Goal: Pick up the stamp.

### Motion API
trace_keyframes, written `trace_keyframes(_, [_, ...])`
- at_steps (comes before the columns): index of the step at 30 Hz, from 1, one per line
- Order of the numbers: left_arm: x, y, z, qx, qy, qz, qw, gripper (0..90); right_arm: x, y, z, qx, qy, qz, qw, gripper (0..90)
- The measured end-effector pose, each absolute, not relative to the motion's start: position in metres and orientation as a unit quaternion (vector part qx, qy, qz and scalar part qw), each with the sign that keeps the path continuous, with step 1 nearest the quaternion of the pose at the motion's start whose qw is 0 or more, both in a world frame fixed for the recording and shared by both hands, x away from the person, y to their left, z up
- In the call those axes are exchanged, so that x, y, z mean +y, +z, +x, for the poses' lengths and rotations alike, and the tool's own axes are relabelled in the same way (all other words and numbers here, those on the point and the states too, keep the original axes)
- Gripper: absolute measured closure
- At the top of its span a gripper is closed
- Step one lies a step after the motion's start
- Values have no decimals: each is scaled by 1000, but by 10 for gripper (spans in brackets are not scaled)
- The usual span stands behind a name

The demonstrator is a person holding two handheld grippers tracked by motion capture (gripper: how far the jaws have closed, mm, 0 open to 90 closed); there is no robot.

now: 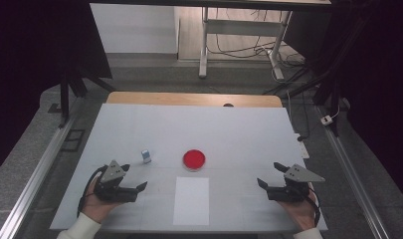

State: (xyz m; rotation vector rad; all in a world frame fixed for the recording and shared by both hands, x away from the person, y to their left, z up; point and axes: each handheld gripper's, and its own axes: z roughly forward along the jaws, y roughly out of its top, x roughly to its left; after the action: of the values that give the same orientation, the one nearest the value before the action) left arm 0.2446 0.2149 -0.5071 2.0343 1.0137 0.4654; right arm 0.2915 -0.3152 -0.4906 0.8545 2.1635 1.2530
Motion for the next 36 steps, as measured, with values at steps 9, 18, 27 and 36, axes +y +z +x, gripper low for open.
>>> trace_keyframes(9, [216, -507, 243, 402, 183, 802, 402, 131, -316, -493, 292, 794, 456, 316, 249, 163])
trace_keyframes(18, [217, -505, 241, 405, 183, 800, 403, 139, -313, -493, 291, 797, 453, 314, 245, 180])
trace_keyframes(27, [216, -500, 242, 400, 188, 801, 405, 149, -312, -494, 291, 798, 454, 314, 240, 189])
trace_keyframes(36, [212, -490, 246, 394, 188, 805, 402, 160, -310, -495, 293, 800, 451, 313, 241, 200])
